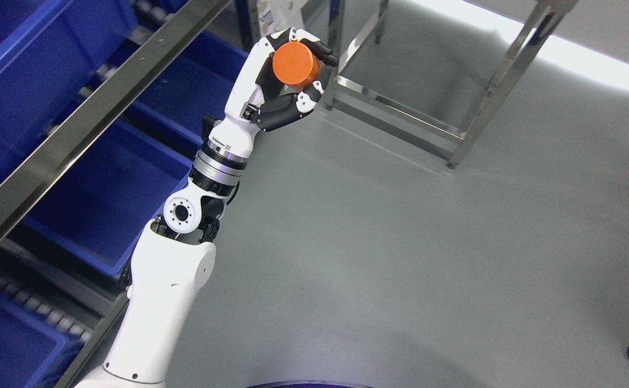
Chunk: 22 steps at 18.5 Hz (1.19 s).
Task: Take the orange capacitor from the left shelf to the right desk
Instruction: 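Carry the capacitor in the left hand while turning toward the steel table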
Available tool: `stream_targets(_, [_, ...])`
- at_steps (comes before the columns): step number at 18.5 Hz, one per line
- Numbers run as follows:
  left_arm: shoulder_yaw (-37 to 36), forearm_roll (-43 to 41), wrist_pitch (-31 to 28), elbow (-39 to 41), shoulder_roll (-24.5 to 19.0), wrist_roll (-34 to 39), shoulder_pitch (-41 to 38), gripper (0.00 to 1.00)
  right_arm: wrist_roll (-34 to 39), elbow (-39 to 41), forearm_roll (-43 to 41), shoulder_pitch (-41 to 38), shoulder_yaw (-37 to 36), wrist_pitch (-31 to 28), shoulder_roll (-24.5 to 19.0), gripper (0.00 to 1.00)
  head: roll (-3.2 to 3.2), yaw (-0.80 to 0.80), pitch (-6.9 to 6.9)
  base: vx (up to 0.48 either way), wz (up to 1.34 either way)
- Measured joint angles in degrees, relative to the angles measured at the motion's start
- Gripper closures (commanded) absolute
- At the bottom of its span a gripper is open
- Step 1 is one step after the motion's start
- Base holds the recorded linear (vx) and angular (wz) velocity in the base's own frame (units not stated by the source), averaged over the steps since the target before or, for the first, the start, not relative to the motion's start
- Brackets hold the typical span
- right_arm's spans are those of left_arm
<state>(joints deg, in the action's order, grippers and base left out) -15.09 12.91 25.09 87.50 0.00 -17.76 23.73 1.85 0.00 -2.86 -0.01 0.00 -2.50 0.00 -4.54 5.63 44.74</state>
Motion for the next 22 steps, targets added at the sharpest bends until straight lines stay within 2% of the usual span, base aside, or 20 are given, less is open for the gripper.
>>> stream_targets(8, [-1.4, 0.4, -1.6, -0.3, 0.0, 0.0, 1.9, 0.98, 0.0, 0.0, 1.9, 0.0, 0.0, 0.0, 0.0, 0.00, 0.00, 0.00, 0.00, 0.338, -0.41])
stream_targets(22, [-5.1, 0.6, -4.0, -0.5, 0.0, 2.4, 7.1, 0.98, 0.0, 0.0, 2.8, 0.0, 0.0, 0.3, 0.0, 0.00, 0.00, 0.00, 0.01, 0.459, -0.15])
